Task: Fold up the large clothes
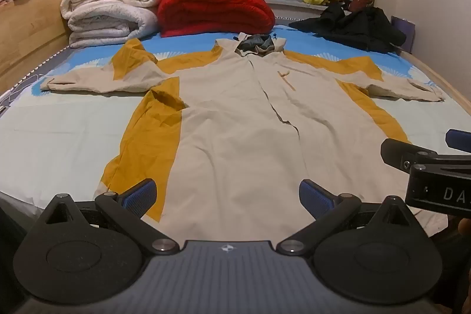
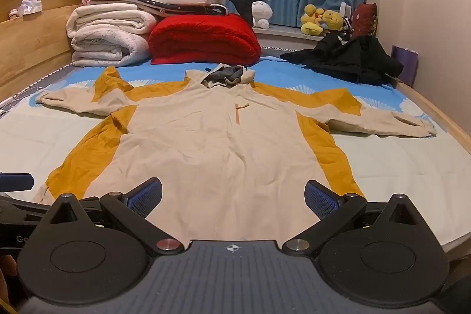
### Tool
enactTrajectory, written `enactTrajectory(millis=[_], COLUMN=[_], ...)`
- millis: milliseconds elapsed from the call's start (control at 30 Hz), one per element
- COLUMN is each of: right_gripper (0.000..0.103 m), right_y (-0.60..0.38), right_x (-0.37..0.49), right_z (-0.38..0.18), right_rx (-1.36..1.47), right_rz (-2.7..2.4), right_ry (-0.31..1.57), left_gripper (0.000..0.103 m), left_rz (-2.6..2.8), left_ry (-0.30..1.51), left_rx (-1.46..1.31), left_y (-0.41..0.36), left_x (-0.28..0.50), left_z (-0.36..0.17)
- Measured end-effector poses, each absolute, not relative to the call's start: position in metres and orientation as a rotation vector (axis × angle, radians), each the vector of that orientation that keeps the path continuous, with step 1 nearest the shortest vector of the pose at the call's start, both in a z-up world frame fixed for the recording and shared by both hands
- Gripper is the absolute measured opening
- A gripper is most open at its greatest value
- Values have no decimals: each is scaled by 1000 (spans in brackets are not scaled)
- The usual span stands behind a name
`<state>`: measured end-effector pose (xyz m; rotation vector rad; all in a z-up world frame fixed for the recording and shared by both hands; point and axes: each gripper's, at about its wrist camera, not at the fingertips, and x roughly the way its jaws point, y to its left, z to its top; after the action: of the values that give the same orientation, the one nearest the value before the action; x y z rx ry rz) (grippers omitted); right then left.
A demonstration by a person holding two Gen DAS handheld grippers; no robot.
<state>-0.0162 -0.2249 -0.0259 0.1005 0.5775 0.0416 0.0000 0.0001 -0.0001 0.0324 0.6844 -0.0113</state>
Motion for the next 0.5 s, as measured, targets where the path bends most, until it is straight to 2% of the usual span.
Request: enactTrajectory(millis=[500], right_gripper=[102], right_y=[-224], right_x=[-17], right_z=[-28], right_rx=[101], right_rz=[42], right_ry=[575], left_gripper=[103], left_rz=[-9], left_ry=[686], left_rx=[32], left_y=[0], left_x=[0], left_z=[0])
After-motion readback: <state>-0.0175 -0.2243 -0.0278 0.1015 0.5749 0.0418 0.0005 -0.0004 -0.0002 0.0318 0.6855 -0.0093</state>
